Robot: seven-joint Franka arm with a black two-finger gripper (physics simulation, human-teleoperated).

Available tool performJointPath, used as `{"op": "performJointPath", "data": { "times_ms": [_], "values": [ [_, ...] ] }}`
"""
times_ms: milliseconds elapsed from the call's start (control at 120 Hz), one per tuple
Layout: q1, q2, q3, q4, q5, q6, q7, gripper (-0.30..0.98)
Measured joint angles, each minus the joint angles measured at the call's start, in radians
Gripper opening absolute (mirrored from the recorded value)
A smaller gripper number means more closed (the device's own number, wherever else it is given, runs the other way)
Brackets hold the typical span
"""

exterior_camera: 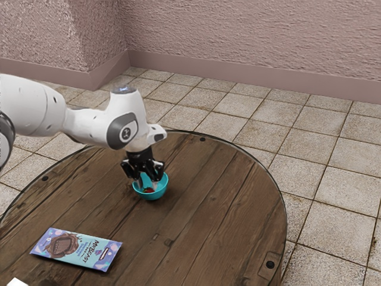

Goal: Take strawberry from the bowl

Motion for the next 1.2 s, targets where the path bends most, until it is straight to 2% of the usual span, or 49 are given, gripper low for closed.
{"op": "performJointPath", "data": {
  "times_ms": [317,433,500,600,808,958,1075,1200],
  "values": [
    [0.017,0.049,-0.003,0.000,-0.019,0.065,-0.004,0.30],
    [0.018,0.057,-0.007,0.001,-0.020,0.077,-0.006,0.23],
    [0.017,0.063,-0.009,0.002,-0.021,0.083,-0.006,0.32],
    [0.016,0.064,-0.009,0.002,-0.028,0.088,-0.007,0.38],
    [0.024,0.060,-0.008,-0.001,-0.030,0.086,-0.005,0.26],
    [0.025,0.058,-0.009,-0.003,-0.030,0.084,-0.001,0.25],
    [0.024,0.055,-0.009,0.001,-0.023,0.082,-0.006,0.09],
    [0.013,0.039,-0.009,0.009,-0.005,0.079,-0.021,0.03]
  ]
}}
